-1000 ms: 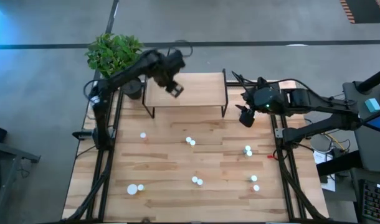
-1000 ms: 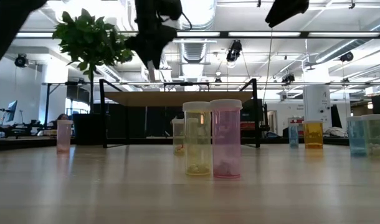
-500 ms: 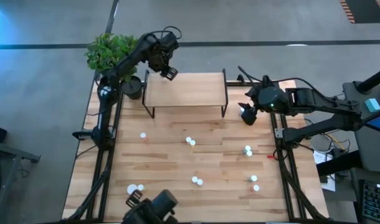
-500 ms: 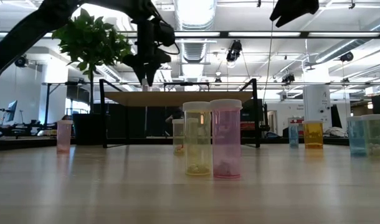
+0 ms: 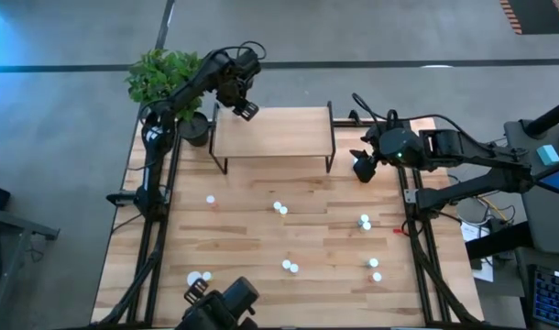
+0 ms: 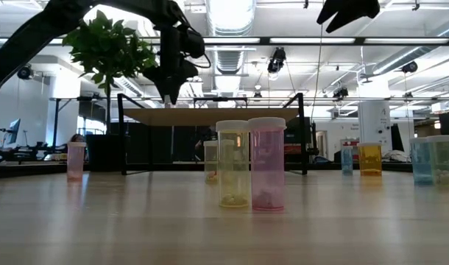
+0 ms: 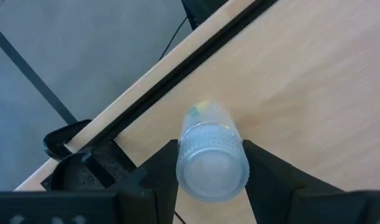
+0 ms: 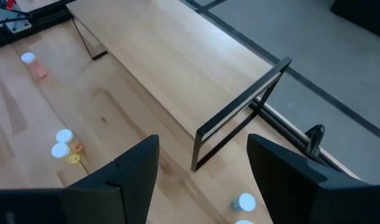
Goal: Pick and place medicine bottles onto shelf by color
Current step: Put the transparent pill bottle on the shelf, then put the orange pill bottle on the shelf
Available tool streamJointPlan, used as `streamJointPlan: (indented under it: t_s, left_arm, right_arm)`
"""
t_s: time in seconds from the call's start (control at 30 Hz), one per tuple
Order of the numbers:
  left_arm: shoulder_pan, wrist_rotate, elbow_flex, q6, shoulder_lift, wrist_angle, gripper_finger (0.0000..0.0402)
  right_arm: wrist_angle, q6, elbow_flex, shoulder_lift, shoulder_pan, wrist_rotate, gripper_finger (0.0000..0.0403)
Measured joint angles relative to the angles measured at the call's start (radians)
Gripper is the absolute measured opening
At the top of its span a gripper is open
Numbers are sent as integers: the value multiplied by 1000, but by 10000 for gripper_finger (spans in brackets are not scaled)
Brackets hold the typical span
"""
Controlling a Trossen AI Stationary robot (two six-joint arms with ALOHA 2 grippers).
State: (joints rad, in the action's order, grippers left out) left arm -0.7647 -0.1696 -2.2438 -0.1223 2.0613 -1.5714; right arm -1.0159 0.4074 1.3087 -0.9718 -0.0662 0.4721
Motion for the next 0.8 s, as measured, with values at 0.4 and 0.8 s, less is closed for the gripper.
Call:
streamJointPlan:
  t_s: [0.4, 0.8]
  left_arm:
    - [0, -11, 40, -28, -4, -1, 166]
    - [14, -20, 38, -105, -84, 0, 244]
  right_arm:
    - [0, -10, 0, 1, 0, 0, 233]
    - [-60, -42, -5, 2, 0, 0, 233]
